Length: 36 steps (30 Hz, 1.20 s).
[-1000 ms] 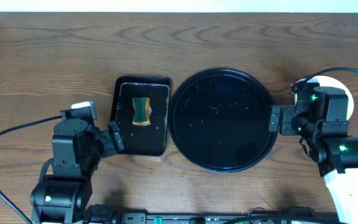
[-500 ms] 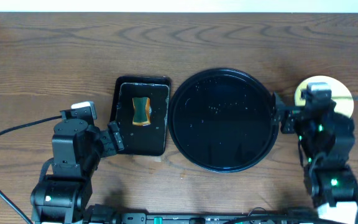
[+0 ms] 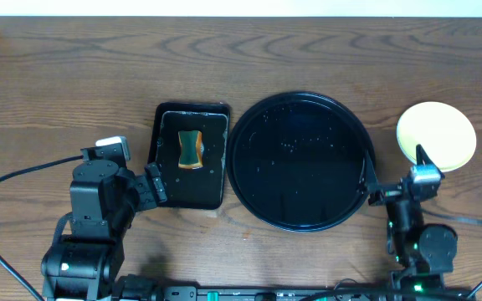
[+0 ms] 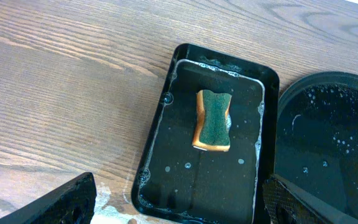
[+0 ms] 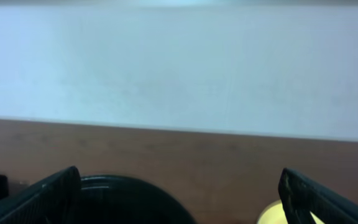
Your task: Clean dirty plates on tray and stack at the side
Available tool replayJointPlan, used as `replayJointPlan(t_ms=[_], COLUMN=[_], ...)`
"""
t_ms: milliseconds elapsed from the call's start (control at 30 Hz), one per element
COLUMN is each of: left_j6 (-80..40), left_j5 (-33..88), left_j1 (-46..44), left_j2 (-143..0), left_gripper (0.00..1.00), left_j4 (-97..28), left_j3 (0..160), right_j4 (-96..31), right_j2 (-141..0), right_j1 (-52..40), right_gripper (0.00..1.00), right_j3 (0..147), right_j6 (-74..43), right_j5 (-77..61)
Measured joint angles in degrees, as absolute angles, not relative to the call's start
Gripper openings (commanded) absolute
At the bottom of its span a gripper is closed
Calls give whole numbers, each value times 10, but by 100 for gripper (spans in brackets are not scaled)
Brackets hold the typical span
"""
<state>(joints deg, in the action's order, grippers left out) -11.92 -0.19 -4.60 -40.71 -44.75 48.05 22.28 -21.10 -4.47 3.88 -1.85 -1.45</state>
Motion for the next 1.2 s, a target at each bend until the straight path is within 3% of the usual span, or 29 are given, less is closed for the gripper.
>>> replayJointPlan(t_ms=[300,567,767,1200], left_j6=[-119,-119,-119,-119], left_j5=[-2,-2,-2,-2], left_j1=[-46,-46,-46,-46], left_j2=[-407,-407,-407,-407], left_gripper=[87,87,87,87], left_j4=[-447,-447,-448,-448], left_j3=[481,480,480,480], right_j4=[223,28,-37,-39], right_j2=[-115,-27,-7,-7], right_j1=[-45,-44,-41,-40], right_gripper=[99,99,99,99], right_j3=[4,4,4,4], right_j6=[-18,-18,-18,-5], right_j5=[17,35,32,-22])
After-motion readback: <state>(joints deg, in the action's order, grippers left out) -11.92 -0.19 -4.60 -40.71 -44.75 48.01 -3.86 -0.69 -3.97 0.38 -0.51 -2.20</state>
